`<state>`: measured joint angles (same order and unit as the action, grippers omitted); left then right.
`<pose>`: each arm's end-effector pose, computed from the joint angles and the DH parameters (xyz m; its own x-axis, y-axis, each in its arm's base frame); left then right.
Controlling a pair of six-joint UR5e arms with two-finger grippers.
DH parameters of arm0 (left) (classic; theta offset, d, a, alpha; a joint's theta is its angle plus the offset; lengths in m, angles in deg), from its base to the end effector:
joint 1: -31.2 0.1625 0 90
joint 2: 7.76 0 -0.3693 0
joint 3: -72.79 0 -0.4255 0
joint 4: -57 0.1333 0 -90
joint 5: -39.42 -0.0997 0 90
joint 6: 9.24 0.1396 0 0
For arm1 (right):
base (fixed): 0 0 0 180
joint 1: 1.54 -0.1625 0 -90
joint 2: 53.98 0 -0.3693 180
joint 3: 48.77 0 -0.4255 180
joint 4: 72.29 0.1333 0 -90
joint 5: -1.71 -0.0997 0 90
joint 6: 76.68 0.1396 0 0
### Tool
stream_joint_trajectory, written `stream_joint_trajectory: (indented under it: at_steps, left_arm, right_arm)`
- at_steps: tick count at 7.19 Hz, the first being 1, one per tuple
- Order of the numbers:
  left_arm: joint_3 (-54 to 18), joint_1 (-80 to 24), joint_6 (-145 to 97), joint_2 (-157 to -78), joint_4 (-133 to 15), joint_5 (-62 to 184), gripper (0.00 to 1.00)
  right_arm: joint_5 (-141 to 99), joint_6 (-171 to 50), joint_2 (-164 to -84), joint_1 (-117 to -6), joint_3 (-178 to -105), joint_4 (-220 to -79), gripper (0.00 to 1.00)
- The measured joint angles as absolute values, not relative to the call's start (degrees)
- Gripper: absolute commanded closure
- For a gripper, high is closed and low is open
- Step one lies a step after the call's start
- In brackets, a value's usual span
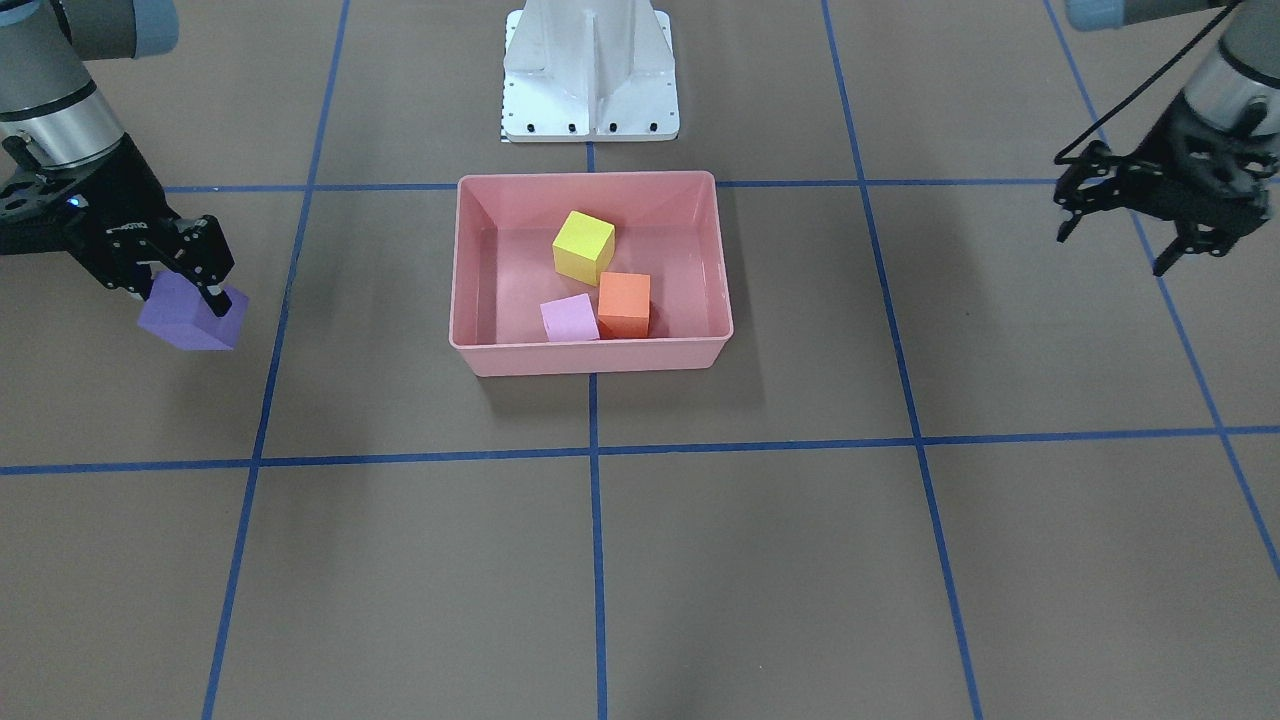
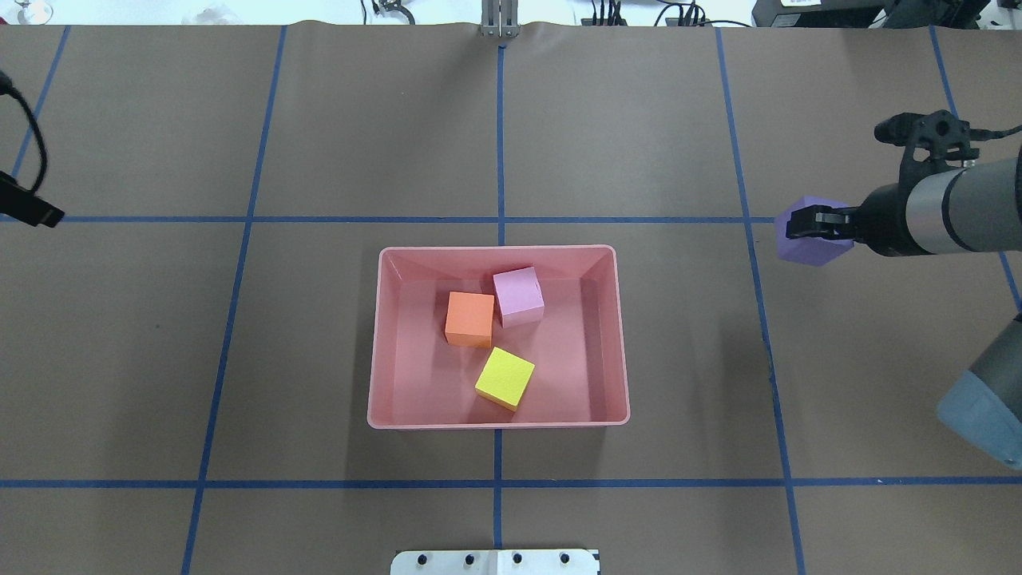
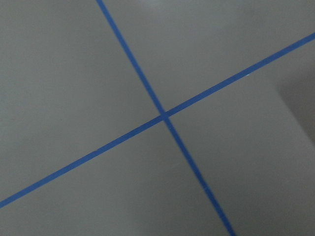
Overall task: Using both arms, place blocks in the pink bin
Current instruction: 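Withdraw the left gripper while the right gripper carries the purple cube into the bin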
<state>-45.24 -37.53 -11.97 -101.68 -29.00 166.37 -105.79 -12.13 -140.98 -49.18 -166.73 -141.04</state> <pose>0.1450 -0.5087 0.3576 0.6570 0.5126 -0.5527 -0.2895 0.8486 0.4429 -0.3034 -0.4683 0.3152 0.6068 0.0573 0.7928 -0.3143 0.9334 0.1732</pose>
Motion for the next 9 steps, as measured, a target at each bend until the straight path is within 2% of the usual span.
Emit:
stream_joint_trajectory:
  at_steps: [4, 5, 7, 9]
  left_arm:
    - [-38.6, -55.2, -0.4, -94.1, -30.5, 169.7, 0.00]
    - [-37.8, -56.7, -0.3, -93.7, -31.1, 169.4, 0.00]
    - [-37.4, -57.5, -0.3, -93.3, -31.5, 169.3, 0.00]
    - [-37.7, -57.6, -0.3, -92.2, -31.6, 169.4, 0.00]
  right_arm:
    - [-102.8, -3.1, -120.3, -40.9, -168.6, -163.9, 1.00]
    - [-99.7, 0.1, -116.7, -37.2, -168.6, -167.1, 0.91]
    - [-93.3, 6.5, -112.6, -29.7, -167.7, -169.8, 0.01]
    - [-87.3, 10.2, -110.3, -24.8, -166.5, -172.0, 0.01]
